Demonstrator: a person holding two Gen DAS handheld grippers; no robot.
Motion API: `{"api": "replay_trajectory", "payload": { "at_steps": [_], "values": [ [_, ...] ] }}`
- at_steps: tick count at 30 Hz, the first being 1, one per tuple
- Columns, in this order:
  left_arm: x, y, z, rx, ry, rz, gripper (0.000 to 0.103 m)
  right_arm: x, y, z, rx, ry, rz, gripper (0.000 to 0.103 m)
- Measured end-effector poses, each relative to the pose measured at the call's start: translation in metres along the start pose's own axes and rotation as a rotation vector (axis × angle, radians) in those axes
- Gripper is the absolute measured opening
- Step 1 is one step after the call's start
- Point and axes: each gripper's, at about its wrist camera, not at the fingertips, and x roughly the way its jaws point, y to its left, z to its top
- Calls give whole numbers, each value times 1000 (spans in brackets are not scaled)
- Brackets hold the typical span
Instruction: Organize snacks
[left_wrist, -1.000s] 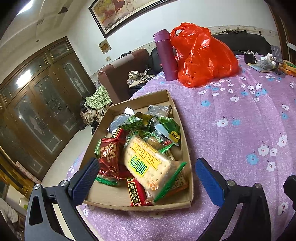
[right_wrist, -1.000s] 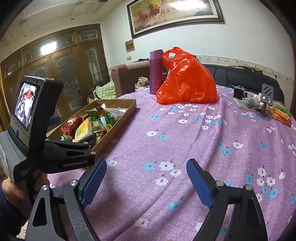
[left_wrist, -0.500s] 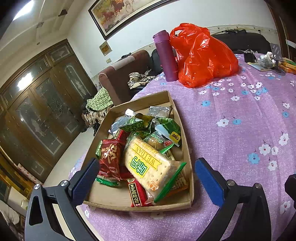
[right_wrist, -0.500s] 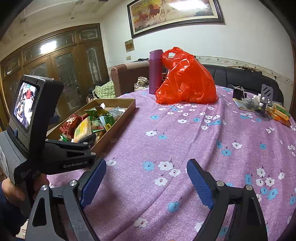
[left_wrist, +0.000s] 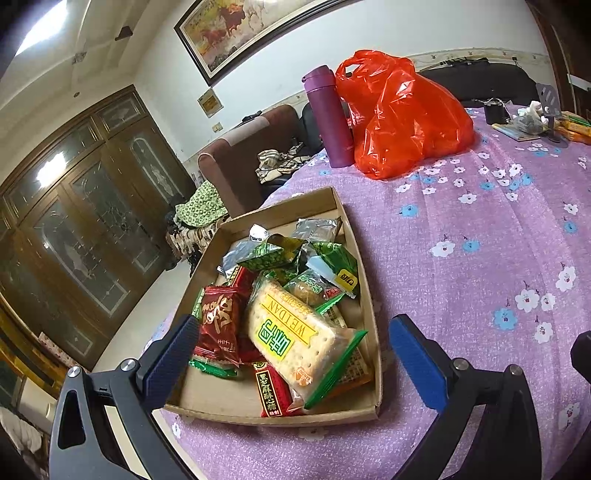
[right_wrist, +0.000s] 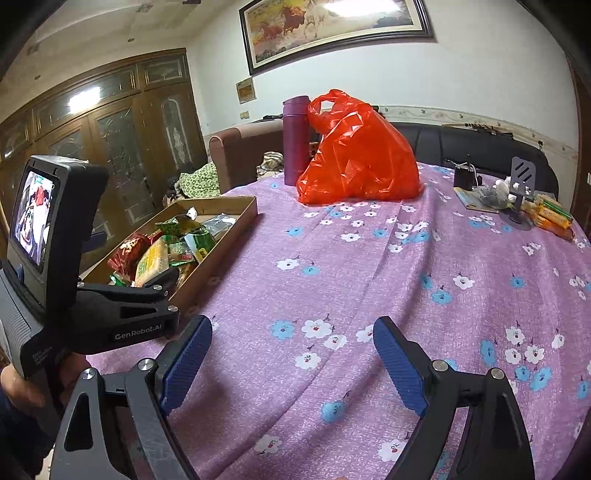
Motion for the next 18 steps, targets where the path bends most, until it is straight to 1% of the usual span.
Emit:
{"api": "replay_trajectory", "payload": {
  "at_steps": [18],
  "values": [
    [-4, -8, 2, 21, -12, -14, 103, -2, -2, 0, 6, -9, -8, 92]
  ]
}}
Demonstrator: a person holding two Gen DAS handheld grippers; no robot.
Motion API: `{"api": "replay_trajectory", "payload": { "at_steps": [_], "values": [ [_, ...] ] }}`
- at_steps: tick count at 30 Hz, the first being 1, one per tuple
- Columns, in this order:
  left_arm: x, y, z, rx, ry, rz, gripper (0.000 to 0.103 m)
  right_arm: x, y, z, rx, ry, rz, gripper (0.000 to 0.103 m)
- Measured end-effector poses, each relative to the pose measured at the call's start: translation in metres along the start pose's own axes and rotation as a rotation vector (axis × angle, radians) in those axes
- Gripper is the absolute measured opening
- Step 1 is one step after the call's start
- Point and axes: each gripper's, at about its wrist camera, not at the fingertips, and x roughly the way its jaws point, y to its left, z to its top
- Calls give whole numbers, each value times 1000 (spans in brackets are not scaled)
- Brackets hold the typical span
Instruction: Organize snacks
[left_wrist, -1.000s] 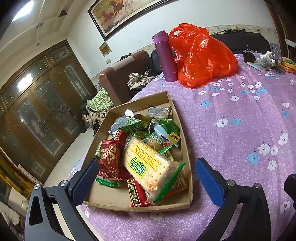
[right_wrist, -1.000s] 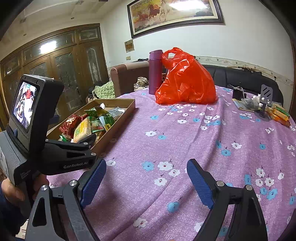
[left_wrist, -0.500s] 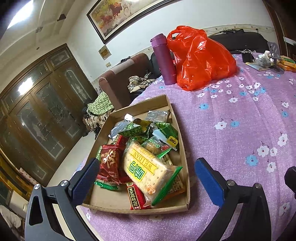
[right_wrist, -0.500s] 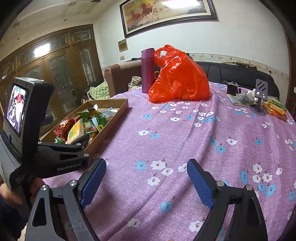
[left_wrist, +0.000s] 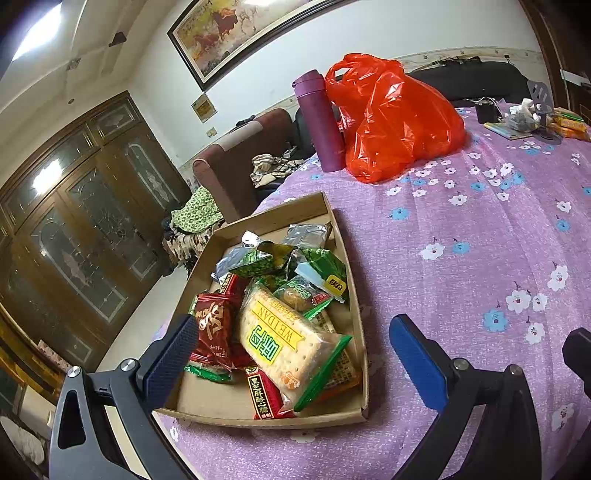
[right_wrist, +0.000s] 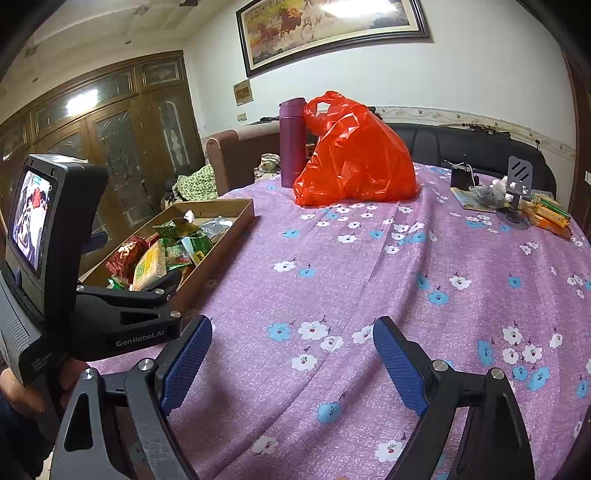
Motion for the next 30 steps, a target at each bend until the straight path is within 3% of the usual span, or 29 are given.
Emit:
{"api": "replay_trajectory", "payload": {
  "at_steps": [18, 24, 30],
  "values": [
    [-8, -7, 6, 10, -12, -40, 103, -3, -17, 3, 87, -5, -31, 92],
    [-15, -11, 12, 1, -14, -127, 103, -4, -22, 3, 106, -11, -66, 92],
    [-20, -26, 15, 24, -7, -225, 103, -6, -39, 4, 166, 8, -203, 92]
  ]
}}
